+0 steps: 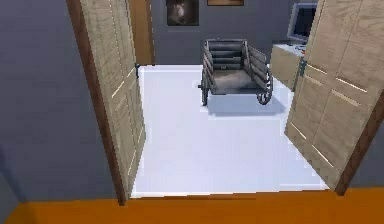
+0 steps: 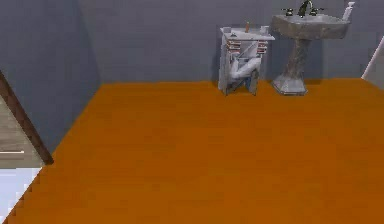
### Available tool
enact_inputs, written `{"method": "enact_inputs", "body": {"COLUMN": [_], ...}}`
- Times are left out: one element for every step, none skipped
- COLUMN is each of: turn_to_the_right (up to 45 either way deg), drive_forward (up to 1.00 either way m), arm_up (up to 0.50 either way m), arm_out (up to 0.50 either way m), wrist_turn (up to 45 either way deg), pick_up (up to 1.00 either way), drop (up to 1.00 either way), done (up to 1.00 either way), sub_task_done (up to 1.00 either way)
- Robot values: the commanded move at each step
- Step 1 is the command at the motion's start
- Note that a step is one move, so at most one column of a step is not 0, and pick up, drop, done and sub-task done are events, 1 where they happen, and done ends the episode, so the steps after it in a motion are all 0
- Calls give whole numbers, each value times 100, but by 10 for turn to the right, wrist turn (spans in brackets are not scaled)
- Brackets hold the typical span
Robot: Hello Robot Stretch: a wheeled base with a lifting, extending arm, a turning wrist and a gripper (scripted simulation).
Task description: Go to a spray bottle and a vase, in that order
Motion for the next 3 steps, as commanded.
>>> {"method": "enact_inputs", "body": {"turn_to_the_right": [-30,450,450], "drive_forward": [0,0,0], "arm_up": [0,0,0], "arm_out": [0,0,0], "wrist_turn": [0,0,0], "pick_up": [0,0,0], "drop": [0,0,0], "done": [0,0,0], "sub_task_done": [0,0,0]}}
